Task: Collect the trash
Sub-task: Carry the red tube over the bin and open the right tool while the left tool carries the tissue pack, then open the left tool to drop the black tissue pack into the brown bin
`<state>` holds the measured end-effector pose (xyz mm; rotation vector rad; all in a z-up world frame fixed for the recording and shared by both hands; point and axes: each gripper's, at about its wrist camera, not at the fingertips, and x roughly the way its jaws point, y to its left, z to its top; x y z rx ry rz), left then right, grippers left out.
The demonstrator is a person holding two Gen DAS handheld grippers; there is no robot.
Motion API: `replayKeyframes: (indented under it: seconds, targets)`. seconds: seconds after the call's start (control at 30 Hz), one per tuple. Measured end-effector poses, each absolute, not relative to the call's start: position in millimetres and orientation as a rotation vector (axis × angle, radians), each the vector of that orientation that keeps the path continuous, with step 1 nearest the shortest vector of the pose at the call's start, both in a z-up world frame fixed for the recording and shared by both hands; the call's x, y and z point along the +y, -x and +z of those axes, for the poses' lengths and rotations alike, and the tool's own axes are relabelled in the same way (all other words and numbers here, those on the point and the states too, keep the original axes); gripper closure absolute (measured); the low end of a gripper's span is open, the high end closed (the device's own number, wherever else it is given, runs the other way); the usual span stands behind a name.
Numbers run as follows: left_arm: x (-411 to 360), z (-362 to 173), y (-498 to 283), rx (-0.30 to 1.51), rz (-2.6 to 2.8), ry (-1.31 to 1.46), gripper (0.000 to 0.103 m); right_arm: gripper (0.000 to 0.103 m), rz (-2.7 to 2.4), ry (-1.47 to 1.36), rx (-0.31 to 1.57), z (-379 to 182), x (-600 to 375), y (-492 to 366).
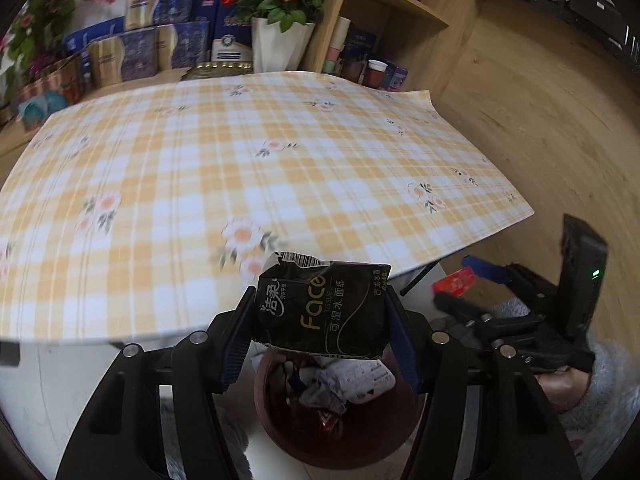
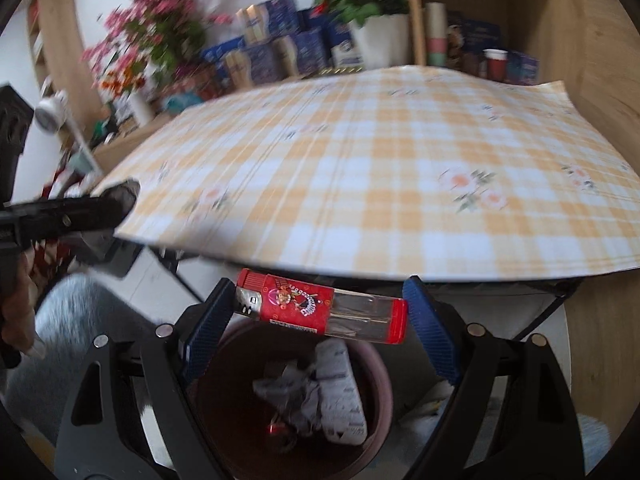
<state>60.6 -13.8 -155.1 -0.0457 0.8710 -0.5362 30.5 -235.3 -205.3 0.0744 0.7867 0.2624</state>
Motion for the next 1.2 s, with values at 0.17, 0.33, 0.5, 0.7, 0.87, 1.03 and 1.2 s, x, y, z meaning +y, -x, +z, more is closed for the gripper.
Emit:
replayKeyframes:
  seconds: [0.17,0.33,0.5,0.7,0.87,1.03,1.2]
  targets:
    - [0,-167,-39,0.848,-0.505,0.067,0.043,0.018,0.302,0.022,0.874,-231,-212,-29]
    - [3,-176,-25,0.838,-0.497,0.051,0.043,0.018,0.319,0.071,0.974,-256,-205,-31]
    - [0,-183,-14,0.826,-0.491,0.009,0.043,0.018,0.304,0.067,1.039,-270,-209,-33]
    - [-3,-191,-10,0.831,-0.474,-0.023,0.043,0.018,0.279,0.051,1.104,-284,-214,-37]
    - [1,-196,-12,0.847,-0.466,-0.015,0.043,0.011,0.273,0.072,1.145,-292,-211,-39]
    - [-4,-204,-15,0.89,-0.467,-0.033,0.043,0.006,0.276,0.062,1.118,-285,-212,-38]
    - [-15,-216,-18,0.948,-0.476,-0.082,0.043,0.006,0.234,0.024,1.011,-263,-225,-31]
